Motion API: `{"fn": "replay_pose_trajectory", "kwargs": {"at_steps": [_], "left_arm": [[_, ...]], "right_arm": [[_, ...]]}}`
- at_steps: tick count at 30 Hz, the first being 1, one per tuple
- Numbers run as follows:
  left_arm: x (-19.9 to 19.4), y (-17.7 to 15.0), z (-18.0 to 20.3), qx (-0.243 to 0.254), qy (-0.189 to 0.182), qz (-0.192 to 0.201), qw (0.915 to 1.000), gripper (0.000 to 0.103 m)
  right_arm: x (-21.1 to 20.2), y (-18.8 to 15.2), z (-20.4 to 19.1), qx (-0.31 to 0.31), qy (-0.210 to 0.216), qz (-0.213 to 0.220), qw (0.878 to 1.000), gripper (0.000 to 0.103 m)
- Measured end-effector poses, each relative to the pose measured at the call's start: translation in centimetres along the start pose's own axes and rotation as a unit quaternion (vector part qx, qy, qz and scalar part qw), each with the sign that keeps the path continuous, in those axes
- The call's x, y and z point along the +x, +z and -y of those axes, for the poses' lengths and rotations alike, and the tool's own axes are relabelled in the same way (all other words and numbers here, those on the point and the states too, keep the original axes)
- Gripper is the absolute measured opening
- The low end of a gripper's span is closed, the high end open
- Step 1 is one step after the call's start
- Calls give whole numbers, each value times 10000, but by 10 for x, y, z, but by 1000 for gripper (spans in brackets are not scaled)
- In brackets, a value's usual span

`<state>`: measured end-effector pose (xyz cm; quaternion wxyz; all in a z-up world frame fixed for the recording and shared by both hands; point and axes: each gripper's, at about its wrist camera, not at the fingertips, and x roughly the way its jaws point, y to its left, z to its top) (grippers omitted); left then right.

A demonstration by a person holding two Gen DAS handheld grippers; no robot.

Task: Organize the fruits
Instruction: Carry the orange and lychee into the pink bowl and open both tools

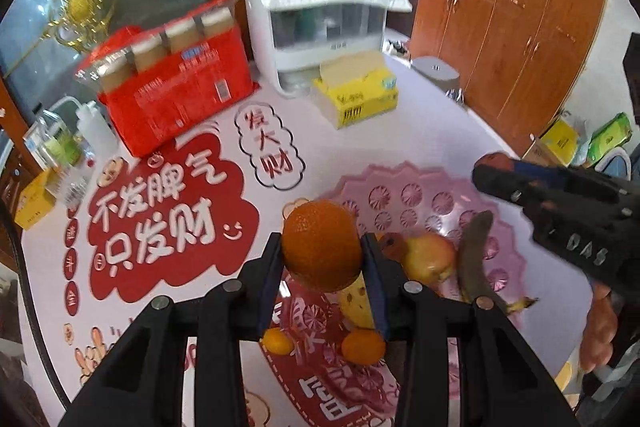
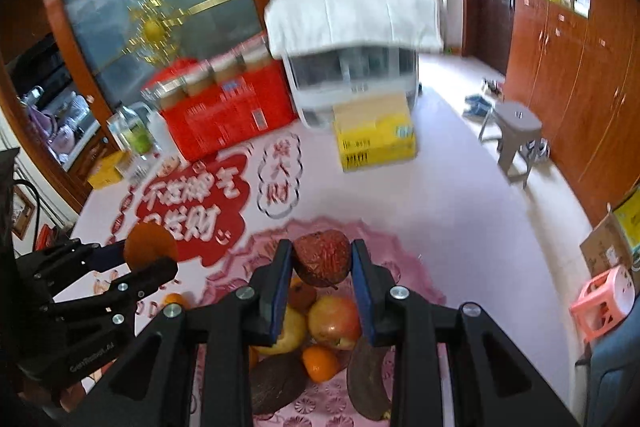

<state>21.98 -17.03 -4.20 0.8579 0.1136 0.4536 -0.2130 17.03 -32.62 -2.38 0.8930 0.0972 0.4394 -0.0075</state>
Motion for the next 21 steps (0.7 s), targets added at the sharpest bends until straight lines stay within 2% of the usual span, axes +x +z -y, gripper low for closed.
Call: {"fn": "replay_pose_trajectory", "kwargs": {"at_steps": [8, 17, 19, 20, 21], "left_arm": [[70, -9, 10, 204, -6, -552, 9983, 37], [104, -16, 18, 338, -58, -887, 9955, 40], [105, -16, 17, 327, -77, -877, 9956, 47], [104, -16, 16, 304, -92, -865, 9957, 58], [101, -16, 15, 266, -96, -778, 9966, 59]], "right_arm": [[79, -23, 18, 214, -64, -724, 9971, 30], [108, -28, 25, 277, 18, -967, 9949, 31], [110, -27, 24, 283, 16, -946, 9951, 33], [110, -27, 24, 296, 17, -912, 9954, 37], [109, -27, 24, 328, 1, -863, 9957, 40]]}}
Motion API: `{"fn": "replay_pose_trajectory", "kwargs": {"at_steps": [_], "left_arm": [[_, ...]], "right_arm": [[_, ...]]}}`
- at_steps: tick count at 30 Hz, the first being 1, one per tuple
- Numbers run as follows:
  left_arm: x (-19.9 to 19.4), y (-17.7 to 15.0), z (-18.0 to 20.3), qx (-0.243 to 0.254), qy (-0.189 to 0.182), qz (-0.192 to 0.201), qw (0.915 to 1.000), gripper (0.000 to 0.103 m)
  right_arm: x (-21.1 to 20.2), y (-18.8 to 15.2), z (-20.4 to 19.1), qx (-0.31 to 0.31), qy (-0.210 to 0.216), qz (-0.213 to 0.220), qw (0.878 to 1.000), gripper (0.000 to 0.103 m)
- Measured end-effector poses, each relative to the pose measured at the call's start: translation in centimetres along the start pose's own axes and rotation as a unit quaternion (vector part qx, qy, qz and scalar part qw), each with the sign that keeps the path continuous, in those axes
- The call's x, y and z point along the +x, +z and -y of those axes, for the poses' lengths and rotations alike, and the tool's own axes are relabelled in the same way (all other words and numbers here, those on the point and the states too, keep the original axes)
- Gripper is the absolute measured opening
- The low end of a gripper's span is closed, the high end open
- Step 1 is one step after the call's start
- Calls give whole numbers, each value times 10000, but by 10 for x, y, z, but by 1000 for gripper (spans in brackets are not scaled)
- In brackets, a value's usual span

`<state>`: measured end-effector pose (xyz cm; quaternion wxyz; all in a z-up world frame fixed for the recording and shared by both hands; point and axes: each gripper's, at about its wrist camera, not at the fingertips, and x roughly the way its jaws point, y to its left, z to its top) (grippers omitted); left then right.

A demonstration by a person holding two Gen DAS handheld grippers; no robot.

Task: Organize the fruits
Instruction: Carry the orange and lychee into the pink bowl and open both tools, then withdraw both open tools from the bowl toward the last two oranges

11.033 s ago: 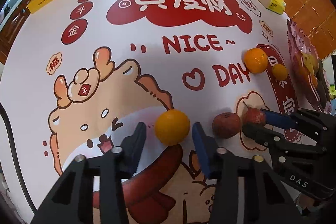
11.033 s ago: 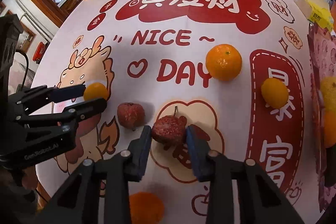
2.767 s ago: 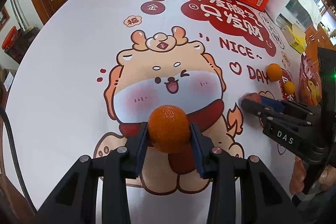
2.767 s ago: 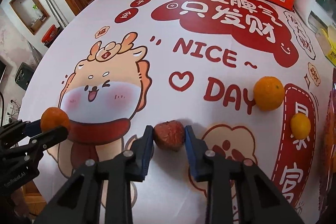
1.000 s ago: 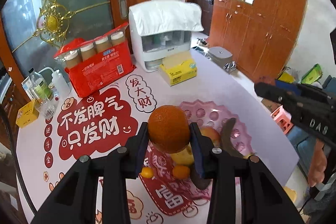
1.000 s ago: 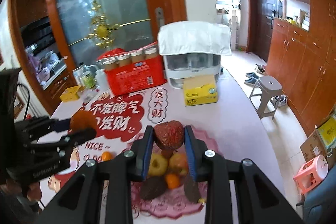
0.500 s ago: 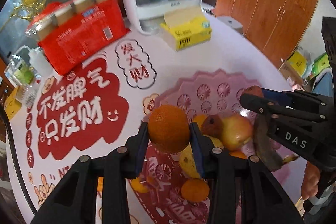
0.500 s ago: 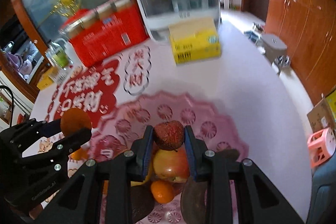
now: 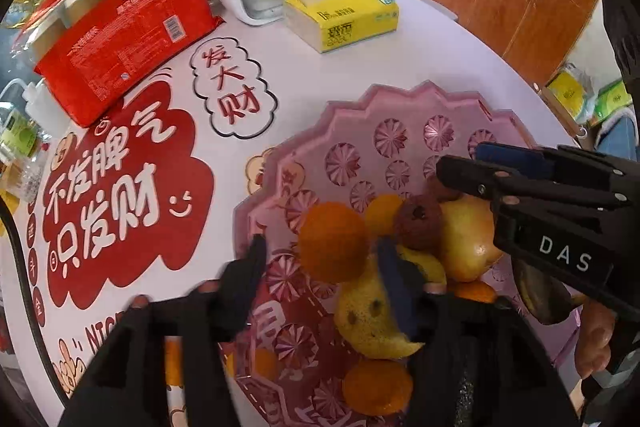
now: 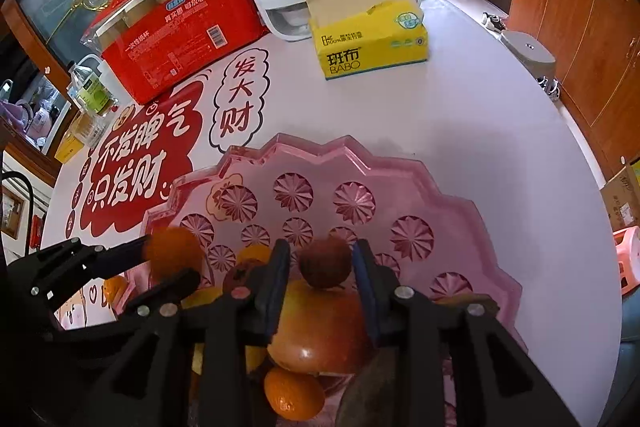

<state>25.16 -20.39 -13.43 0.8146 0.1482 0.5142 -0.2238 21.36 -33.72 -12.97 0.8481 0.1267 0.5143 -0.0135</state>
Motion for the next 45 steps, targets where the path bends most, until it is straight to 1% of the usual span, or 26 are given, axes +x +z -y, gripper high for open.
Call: {"fn": "replay_pose_trajectory", "kwargs": {"at_steps": [1, 3, 7, 9, 10, 14, 19, 25, 37, 45], "left_arm": [[-2, 1, -1, -8, 3, 28, 10000, 61], [-8, 1, -2, -32, 117, 113, 9999, 70], [-24, 2, -9, -168, 170, 302, 9993, 74], [-31, 2, -12, -241, 189, 364, 9989, 80], [-35, 2, -14, -281, 211, 409, 9985, 81], [-46, -1, -20, -370, 292, 474, 9978, 85], [-59, -7, -22, -426, 340, 516, 9972, 86], [-81, -21, -26, -548, 394, 659, 9955, 86], [-130, -73, -45, -968, 448, 779, 9912, 86], [-168, -109, -56, -1176, 350, 915, 9882, 86]], "right_arm": [[-1, 0, 0, 34, -13, 40, 10000, 44], [-3, 0, 2, 121, -24, 112, 9999, 47], [-7, -1, 3, 189, 2, 147, 9997, 47], [-10, -2, 3, 197, -4, 168, 9997, 47], [-12, -3, 3, 204, 0, 174, 9996, 47], [-19, -6, 1, 236, 50, 210, 9995, 47], [-32, -14, -6, 184, 61, 295, 9994, 47], [-51, -26, -9, 219, 112, 373, 9990, 47], [-96, -72, -20, 139, 181, 515, 9984, 47], [-130, -98, -53, -211, 328, 637, 9972, 47]]}}
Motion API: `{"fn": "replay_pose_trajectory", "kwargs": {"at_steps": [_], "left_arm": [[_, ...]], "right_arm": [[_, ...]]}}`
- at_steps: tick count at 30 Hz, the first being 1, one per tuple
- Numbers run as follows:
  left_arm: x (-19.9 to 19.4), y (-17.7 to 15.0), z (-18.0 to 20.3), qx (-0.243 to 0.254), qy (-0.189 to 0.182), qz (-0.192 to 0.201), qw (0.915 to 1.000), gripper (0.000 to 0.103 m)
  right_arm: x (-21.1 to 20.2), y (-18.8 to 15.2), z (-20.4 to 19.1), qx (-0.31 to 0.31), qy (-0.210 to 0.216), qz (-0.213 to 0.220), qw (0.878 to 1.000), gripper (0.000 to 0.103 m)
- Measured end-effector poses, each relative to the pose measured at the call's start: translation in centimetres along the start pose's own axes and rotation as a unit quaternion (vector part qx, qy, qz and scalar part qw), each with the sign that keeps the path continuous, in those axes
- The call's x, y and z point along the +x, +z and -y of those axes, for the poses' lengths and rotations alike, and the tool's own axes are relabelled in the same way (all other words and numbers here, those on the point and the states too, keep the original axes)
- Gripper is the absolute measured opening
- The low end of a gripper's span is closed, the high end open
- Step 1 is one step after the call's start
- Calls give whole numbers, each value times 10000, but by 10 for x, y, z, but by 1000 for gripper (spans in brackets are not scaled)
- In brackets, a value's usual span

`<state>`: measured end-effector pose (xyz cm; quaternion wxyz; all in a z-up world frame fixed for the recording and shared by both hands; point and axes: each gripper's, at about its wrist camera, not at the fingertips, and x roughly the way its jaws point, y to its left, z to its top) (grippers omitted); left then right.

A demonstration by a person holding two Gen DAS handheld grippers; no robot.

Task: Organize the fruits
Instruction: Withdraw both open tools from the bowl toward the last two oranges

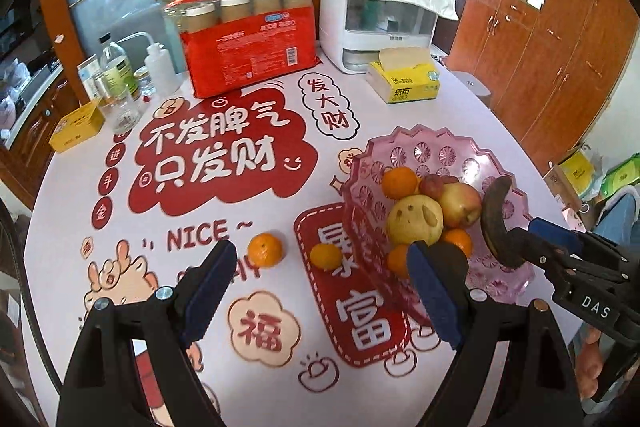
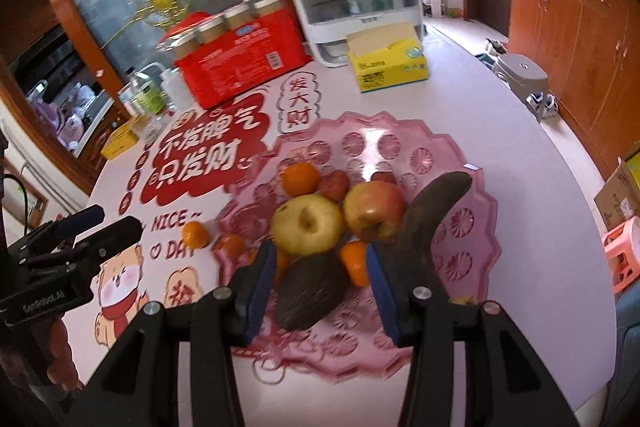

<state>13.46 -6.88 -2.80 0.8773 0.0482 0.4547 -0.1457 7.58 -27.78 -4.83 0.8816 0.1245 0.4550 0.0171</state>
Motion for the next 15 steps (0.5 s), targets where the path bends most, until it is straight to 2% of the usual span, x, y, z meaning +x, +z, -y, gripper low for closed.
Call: {"fn": "replay_pose_trajectory", "kwargs": {"at_steps": [8, 15], "left_arm": [[-43, -6, -41, -200, 288, 145, 9993, 86], [-85, 3, -96, -396, 927, 537, 9935, 86]], "right_arm": [[-25, -2, -49, -462, 277, 227, 9983, 47], [-25, 5, -99, -834, 540, 277, 9947, 47]]}}
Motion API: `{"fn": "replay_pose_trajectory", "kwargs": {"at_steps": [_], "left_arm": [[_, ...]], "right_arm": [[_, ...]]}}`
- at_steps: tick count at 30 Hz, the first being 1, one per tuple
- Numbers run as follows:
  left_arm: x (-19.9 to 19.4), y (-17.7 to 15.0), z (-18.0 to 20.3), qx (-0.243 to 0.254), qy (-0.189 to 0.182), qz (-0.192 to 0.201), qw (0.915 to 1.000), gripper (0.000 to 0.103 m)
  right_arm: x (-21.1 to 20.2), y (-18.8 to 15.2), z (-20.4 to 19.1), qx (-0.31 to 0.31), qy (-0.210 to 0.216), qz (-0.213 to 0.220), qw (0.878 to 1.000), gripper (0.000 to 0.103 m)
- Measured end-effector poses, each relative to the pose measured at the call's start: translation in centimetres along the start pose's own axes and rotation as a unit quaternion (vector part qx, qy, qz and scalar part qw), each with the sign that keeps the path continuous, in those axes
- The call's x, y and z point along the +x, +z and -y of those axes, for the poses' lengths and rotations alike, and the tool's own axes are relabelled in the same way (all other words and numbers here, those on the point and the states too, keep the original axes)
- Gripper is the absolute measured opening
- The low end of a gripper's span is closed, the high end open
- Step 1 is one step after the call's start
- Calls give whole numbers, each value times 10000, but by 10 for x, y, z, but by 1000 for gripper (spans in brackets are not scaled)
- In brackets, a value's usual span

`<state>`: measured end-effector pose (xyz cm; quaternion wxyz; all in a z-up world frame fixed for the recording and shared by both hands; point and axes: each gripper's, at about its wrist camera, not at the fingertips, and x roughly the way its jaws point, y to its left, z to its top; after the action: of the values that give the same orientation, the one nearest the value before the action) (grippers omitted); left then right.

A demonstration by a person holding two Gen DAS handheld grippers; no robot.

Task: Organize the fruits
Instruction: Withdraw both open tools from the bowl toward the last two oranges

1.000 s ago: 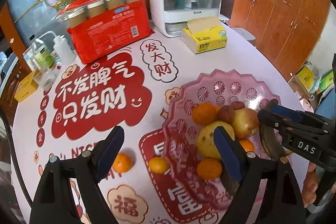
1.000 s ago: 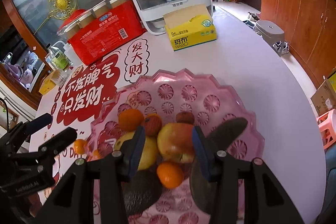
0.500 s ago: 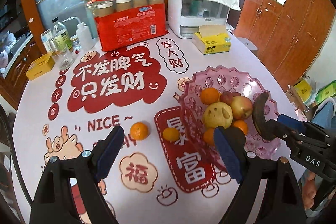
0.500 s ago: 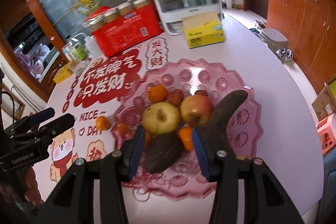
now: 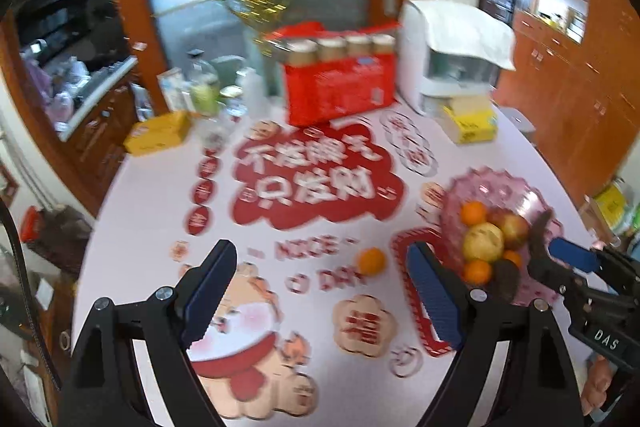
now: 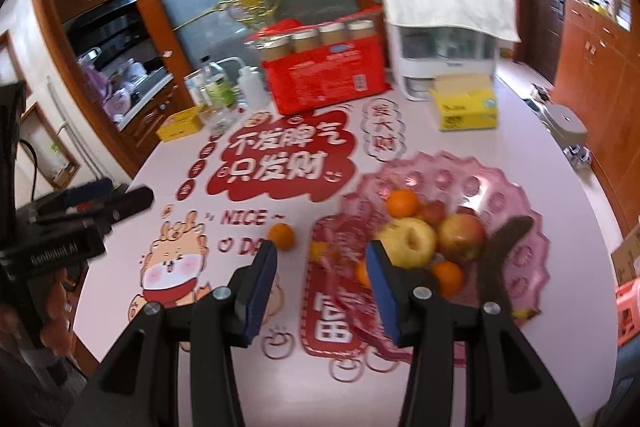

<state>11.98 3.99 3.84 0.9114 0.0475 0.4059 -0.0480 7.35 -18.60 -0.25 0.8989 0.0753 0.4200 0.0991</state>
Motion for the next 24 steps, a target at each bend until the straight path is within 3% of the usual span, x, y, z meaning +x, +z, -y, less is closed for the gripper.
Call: {"fn": "replay_pose_trajectory", "kwargs": {"at_steps": [7, 14, 19, 24], "left_arm": [[13, 6, -51, -206, 243, -50, 9995, 89], [60, 13, -55, 459, 93, -325, 9984, 89], [110, 14, -36, 1033, -311, -628, 9922, 89], [164, -3, -6, 1595, -858, -943, 9789, 89]], "right_arm": [[29, 9, -36, -143, 77, -114, 9998, 47], [57, -3, -54, 8, -227, -51, 9997, 47], [82, -25, -60, 407, -293, -84, 9987, 47], [115, -49, -61, 789, -517, -233, 9953, 47]]}}
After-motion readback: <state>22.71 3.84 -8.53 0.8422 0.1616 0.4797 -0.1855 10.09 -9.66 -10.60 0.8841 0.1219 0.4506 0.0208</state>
